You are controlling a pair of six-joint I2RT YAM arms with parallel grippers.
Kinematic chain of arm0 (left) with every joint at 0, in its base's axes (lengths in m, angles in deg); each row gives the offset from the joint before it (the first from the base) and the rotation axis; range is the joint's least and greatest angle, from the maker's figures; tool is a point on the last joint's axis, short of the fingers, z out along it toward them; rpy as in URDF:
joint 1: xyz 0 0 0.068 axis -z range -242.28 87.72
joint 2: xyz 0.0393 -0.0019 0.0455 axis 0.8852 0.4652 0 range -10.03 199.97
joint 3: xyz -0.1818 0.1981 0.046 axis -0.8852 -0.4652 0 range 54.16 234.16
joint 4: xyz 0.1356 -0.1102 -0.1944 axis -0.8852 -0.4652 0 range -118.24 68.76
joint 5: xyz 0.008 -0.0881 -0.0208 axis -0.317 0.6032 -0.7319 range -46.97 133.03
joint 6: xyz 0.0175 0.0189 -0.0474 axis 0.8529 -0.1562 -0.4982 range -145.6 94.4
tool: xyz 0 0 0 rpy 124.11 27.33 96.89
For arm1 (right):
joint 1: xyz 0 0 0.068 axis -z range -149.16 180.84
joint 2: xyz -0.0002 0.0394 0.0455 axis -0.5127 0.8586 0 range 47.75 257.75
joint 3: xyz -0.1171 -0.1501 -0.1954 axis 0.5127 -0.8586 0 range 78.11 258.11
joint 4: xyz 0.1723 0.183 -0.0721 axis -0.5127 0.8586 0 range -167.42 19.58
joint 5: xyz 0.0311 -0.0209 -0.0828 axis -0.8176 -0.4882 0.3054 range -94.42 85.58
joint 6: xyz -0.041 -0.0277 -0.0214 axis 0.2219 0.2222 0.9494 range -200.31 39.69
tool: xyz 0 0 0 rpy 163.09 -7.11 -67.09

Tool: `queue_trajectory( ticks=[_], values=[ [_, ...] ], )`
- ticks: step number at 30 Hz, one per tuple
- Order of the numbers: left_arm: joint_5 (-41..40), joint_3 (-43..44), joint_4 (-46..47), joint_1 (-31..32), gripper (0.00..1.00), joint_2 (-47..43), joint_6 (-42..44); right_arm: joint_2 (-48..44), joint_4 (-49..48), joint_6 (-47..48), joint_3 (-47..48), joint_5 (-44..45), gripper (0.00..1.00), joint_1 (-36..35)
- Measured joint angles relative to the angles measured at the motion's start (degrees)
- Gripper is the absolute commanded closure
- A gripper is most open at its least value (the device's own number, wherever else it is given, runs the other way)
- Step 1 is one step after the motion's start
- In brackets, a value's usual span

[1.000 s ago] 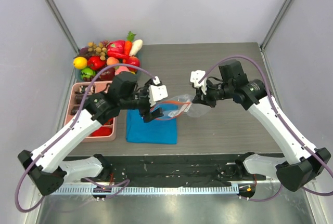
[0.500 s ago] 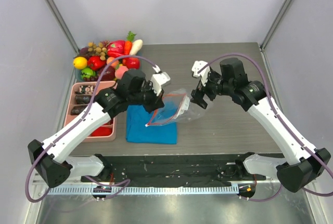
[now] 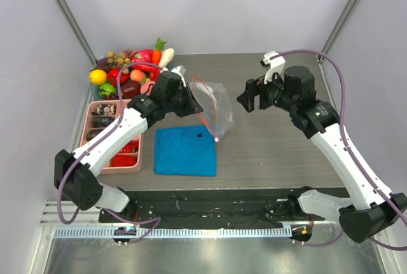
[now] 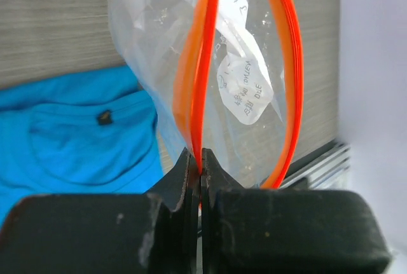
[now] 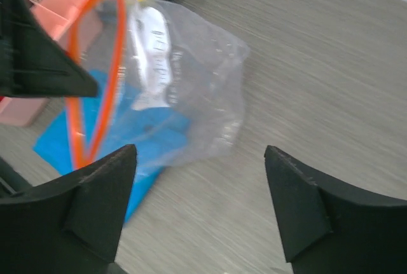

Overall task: Place the food in the zip-top bag and seal the zipper
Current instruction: Open the zipper of the food storage bag.

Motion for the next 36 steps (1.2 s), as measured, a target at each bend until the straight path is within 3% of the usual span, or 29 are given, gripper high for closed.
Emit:
queue_trajectory(
  ticks=[7,16,19,22,23,25,36],
  values=[
    [0.55,1.46,3.28,0.00,1.00,5.73,-11.32,3.80,-5.22,-12.79,-1.70,-4.72,0.30,0.00],
    [1.16,3.23,4.85,0.00,1.00,6.86,-14.38,11.45,-8.20,-18.86,-0.46,-8.41,0.39,-1.79],
    [1.68,3.26,5.42,0.00,1.00,6.99,-14.47,13.07,-8.50,-18.08,0.50,-7.08,0.49,-4.26],
    [2.03,3.26,5.75,0.00,1.00,6.99,-14.49,13.92,-8.52,-16.52,0.70,-5.25,0.70,-5.84],
    [2.05,3.26,5.75,-0.02,1.00,6.99,-14.40,14.16,-8.50,-16.00,0.70,-4.42,0.85,-6.10],
    [2.45,3.26,5.73,-0.44,1.00,6.99,-14.27,14.53,-8.44,-14.93,0.70,-2.62,0.98,-6.12],
    [7.69,1.92,4.57,-7.37,1.00,6.95,-9.29,13.35,-5.20,-9.66,1.09,6.45,0.99,-5.99]
  ],
)
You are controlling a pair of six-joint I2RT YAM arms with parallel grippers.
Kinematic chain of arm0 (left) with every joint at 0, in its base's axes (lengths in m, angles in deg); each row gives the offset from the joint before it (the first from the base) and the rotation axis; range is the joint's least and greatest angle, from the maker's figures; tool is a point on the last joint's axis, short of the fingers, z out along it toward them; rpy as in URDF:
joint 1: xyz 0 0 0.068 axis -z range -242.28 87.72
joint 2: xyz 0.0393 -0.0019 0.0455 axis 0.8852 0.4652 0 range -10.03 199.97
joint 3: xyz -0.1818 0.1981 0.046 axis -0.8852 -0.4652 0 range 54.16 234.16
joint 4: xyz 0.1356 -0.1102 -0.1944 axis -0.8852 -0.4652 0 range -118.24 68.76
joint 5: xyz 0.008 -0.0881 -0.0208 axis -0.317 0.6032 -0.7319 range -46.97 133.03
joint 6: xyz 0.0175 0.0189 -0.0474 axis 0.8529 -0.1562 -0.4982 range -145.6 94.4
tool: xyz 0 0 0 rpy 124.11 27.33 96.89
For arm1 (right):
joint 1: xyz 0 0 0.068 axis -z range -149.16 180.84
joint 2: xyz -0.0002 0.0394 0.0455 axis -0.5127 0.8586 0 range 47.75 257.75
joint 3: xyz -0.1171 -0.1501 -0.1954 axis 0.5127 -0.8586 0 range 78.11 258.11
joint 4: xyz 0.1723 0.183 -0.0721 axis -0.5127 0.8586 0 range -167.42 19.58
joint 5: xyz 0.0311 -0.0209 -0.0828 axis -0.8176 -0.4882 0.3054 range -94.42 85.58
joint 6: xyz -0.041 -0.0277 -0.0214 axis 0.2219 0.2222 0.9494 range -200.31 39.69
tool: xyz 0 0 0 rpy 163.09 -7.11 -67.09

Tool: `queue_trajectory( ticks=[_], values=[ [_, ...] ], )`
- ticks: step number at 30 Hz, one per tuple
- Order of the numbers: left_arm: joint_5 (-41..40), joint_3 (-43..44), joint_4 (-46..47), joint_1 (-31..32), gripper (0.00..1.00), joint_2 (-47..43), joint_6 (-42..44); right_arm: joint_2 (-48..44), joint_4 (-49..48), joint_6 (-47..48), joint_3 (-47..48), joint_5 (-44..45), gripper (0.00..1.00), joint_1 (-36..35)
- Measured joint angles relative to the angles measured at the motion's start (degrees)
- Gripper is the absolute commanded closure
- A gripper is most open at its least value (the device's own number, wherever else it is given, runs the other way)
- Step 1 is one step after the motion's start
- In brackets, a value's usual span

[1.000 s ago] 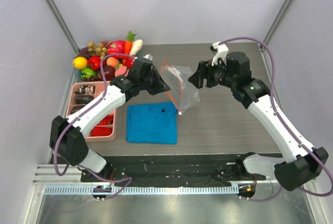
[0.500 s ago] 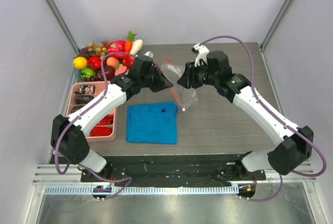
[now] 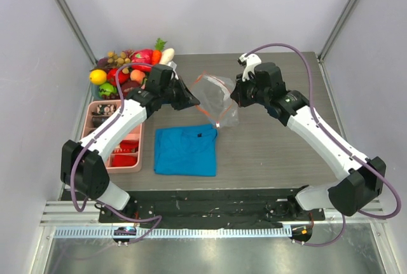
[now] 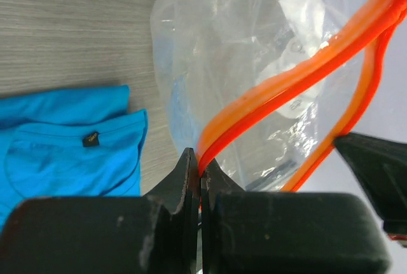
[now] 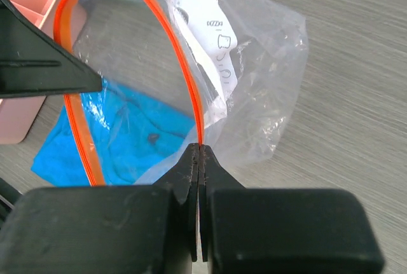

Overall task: Place the food in the zip-top bag and seal the zipper
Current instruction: Open the zipper of the food storage bag.

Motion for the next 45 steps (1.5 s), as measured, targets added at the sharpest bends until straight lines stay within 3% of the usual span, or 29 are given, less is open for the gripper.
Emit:
queue_trajectory(
  ticks=[11,18,19,21,25,32,37,38,45],
  values=[
    [5.64,-0.04,0.07,1.79,1.00,0.00,1.22,0.00,0.15,0.83,0.09,-0.61,0.98,0.24],
    [7.15,0.74,0.35,3.54,1.00,0.00,0.92,2.62,0.11,0.79,0.20,-1.29,0.84,0.26],
    [7.30,0.74,0.37,3.58,1.00,0.00,0.87,2.84,0.11,0.79,0.20,-1.36,0.74,0.26],
    [7.52,0.74,0.37,3.58,1.00,0.00,0.70,3.17,0.11,0.74,0.20,-1.57,0.70,0.26],
    [7.63,0.74,0.44,3.58,1.00,0.00,0.55,3.26,0.11,0.90,0.20,-2.32,0.99,0.26],
    [7.61,0.74,0.24,2.14,0.99,0.02,2.36,3.21,0.76,1.07,0.63,-0.90,0.99,0.26],
    [9.81,2.67,-2.71,-4.98,0.82,2.10,7.82,1.53,3.15,1.88,1.70,0.87,0.99,0.26],
    [10.67,3.48,-2.93,-6.38,0.69,3.08,9.27,0.74,3.52,1.86,1.70,0.87,0.99,0.26],
    [20.11,4.15,-0.31,-7.34,0.33,4.55,14.86,-2.01,5.14,-5.75,1.70,1.03,0.99,0.26]
  ],
)
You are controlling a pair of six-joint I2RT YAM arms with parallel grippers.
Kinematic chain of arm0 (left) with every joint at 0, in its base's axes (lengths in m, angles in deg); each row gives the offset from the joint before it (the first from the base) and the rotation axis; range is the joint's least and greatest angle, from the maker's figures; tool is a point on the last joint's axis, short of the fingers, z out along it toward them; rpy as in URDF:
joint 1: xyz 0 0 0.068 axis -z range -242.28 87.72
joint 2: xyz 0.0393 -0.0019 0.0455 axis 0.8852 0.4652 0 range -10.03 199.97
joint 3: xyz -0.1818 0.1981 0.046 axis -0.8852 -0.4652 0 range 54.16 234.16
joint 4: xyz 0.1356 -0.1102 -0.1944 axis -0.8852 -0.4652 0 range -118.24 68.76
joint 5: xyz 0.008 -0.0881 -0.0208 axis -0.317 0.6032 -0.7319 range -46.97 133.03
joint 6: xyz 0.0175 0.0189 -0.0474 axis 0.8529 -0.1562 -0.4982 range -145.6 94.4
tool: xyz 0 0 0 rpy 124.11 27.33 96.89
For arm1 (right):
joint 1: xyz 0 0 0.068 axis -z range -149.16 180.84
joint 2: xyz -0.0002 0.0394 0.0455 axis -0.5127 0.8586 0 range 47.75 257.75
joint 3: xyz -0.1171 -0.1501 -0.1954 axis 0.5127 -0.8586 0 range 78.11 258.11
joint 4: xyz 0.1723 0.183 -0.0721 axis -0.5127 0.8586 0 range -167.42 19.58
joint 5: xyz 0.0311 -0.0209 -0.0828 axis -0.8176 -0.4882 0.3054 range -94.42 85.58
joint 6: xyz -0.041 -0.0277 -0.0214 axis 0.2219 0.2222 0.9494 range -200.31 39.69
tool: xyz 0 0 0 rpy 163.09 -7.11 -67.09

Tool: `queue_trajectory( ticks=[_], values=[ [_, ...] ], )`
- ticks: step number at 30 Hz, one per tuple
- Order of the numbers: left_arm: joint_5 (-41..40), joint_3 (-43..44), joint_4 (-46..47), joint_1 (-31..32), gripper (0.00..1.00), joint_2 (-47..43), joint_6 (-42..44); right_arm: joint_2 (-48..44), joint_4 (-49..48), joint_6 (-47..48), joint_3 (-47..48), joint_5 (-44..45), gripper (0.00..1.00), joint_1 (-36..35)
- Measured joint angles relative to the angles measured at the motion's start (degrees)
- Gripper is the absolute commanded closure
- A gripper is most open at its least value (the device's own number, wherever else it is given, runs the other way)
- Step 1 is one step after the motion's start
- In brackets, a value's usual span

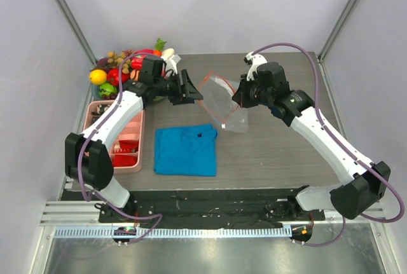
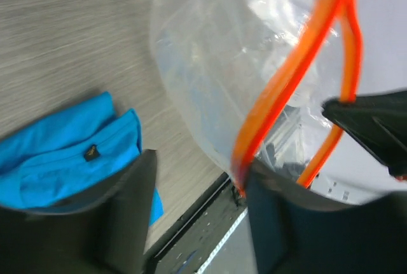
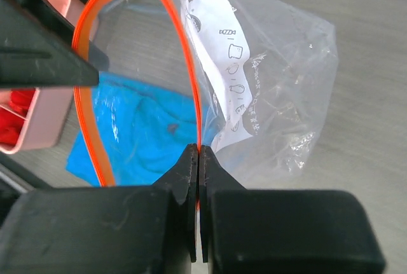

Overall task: Place the food in the zip-top bag and seal the zipper
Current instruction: Open the zipper of the food storage bag.

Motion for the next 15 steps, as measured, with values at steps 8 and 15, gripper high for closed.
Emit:
queue_trajectory(
  ticks=[8,15],
  values=[
    [0.31,0.42,-0.98,-0.61,0.00,-2.75,7.54,-0.15,3.19,-9.05,0.00,4.37,0.99,0.11],
    [-10.56,3.48,-3.02,-8.90,0.00,-8.17,15.26,-1.55,8.35,-13.07,0.00,11.87,0.99,2.14]
  ],
)
